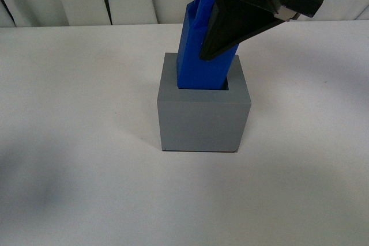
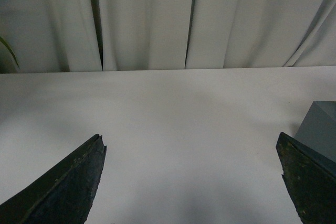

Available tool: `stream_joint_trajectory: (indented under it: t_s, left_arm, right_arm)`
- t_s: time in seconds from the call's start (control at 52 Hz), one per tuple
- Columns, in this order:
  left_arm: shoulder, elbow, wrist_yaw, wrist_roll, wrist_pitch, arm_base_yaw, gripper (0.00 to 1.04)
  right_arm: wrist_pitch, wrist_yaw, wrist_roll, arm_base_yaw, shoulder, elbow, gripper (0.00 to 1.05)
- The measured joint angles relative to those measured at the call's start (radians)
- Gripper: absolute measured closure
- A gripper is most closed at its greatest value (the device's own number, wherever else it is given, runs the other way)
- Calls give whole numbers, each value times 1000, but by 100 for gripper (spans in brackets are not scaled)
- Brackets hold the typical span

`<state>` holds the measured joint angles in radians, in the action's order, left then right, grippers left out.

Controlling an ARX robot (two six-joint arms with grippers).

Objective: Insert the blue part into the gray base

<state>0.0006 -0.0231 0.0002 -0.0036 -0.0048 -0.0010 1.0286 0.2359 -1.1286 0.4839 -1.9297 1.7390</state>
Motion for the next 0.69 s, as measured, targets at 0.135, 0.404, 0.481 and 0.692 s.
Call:
stream_joint_trajectory:
  t_s: [0.135,0.404,0.481,0.692]
  left_arm:
    - [0,0,0,0,0,0,6]
    - [0,0,0,0,0,0,6]
    - [0,0,0,0,0,0,6]
    - [0,0,0,0,0,0,6]
  right_arm:
    - [34,-5,-6,-4,-15,30,57]
    - [50,-14,-12,-5,-25,46,57]
    - [47,-14,-11,-5,-26,47,57]
    - [40,-26,-11,-4,-45,78,57]
